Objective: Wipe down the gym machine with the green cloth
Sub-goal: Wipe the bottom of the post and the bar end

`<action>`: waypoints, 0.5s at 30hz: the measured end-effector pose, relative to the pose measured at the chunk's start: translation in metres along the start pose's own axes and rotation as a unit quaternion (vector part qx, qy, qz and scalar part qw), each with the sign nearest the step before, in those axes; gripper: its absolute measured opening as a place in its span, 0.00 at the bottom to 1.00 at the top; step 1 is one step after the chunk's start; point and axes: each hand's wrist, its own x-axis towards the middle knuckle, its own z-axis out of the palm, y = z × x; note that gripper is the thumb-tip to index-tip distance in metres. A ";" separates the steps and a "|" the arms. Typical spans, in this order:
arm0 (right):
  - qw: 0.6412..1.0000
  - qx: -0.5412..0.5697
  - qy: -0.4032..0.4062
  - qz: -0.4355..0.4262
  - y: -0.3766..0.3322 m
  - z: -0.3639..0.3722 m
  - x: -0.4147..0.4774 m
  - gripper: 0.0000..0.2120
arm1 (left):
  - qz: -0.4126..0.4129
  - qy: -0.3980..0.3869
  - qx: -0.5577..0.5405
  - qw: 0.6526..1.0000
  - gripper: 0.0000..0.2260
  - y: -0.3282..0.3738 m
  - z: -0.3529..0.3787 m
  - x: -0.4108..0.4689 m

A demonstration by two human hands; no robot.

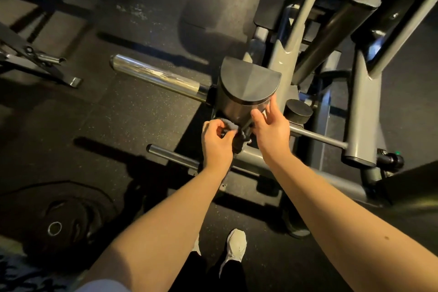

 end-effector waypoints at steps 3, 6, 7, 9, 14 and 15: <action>1.000 -0.022 -0.012 0.011 0.001 -0.002 0.001 0.34 | -0.022 0.001 0.007 1.000 0.06 -0.006 0.003 -0.006; 0.999 -0.032 -0.030 0.006 -0.009 -0.008 0.002 0.30 | 0.029 0.006 0.014 0.999 0.07 0.020 0.004 -0.002; 0.999 -0.025 -0.035 0.005 -0.012 -0.010 0.002 0.29 | 0.049 0.003 0.017 0.999 0.08 0.032 0.002 0.000; 0.999 -0.021 -0.042 -0.004 -0.019 -0.012 -0.002 0.26 | 0.091 0.003 0.027 0.995 0.09 0.053 -0.001 0.000; 1.000 -0.020 -0.024 -0.002 -0.017 -0.008 -0.002 0.28 | 0.134 -0.008 0.053 0.990 0.09 0.042 -0.004 0.008; 1.000 -0.018 -0.021 0.005 -0.015 -0.007 -0.002 0.30 | 0.129 -0.011 0.072 0.989 0.09 0.030 -0.003 0.009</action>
